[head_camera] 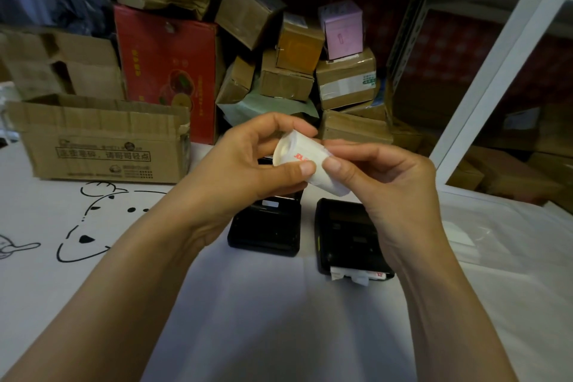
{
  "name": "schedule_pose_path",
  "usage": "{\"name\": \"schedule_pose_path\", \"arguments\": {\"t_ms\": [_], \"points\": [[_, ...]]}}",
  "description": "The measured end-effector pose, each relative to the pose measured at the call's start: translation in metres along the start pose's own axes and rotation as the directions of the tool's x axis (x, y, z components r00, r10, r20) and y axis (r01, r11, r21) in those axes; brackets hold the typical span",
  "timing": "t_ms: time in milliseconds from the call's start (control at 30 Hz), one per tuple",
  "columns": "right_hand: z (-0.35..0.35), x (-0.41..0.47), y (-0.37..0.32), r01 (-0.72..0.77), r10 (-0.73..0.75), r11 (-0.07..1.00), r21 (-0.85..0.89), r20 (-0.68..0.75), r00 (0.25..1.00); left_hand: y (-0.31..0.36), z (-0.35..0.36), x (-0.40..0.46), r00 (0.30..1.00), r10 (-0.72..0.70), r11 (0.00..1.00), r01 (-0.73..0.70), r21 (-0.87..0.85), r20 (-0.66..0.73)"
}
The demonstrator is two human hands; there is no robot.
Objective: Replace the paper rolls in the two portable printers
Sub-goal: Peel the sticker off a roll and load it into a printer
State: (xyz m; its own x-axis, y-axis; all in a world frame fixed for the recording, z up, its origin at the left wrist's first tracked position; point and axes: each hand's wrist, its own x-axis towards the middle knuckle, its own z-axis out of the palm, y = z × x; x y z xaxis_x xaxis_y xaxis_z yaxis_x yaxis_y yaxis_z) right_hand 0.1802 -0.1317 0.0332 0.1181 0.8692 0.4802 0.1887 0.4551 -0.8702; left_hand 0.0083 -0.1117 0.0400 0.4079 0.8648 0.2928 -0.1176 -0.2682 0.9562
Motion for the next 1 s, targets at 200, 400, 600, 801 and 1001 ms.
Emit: {"name": "schedule_pose_path", "arguments": {"t_ms": [200, 400, 600, 801, 1001], "points": [[0.009, -0.002, -0.001, 0.127, -0.128, 0.989, -0.071, -0.008, 0.992, -0.001, 0.005, 0.003, 0.989, -0.126, 0.980, 0.112, -0.166, -0.082], [0.012, -0.003, -0.003, 0.210, -0.208, 0.976, -0.061, 0.035, 0.978, 0.000, 0.006, 0.004, 0.978, -0.186, 0.966, 0.164, -0.200, -0.097], [0.014, -0.006, -0.002, 0.210, -0.209, 0.978, -0.006, 0.049, 0.977, 0.002, 0.006, 0.003, 0.978, -0.193, 0.971, 0.179, -0.157, -0.078], [0.013, -0.005, -0.001, 0.206, -0.206, 0.978, -0.004, 0.013, 0.978, 0.002, 0.008, 0.002, 0.987, -0.158, 0.980, 0.153, -0.125, -0.035], [0.008, -0.002, 0.003, 0.172, -0.171, 0.985, -0.009, -0.111, 0.979, -0.001, 0.004, 0.000, 0.975, -0.141, 0.965, 0.174, -0.195, 0.174]]}}
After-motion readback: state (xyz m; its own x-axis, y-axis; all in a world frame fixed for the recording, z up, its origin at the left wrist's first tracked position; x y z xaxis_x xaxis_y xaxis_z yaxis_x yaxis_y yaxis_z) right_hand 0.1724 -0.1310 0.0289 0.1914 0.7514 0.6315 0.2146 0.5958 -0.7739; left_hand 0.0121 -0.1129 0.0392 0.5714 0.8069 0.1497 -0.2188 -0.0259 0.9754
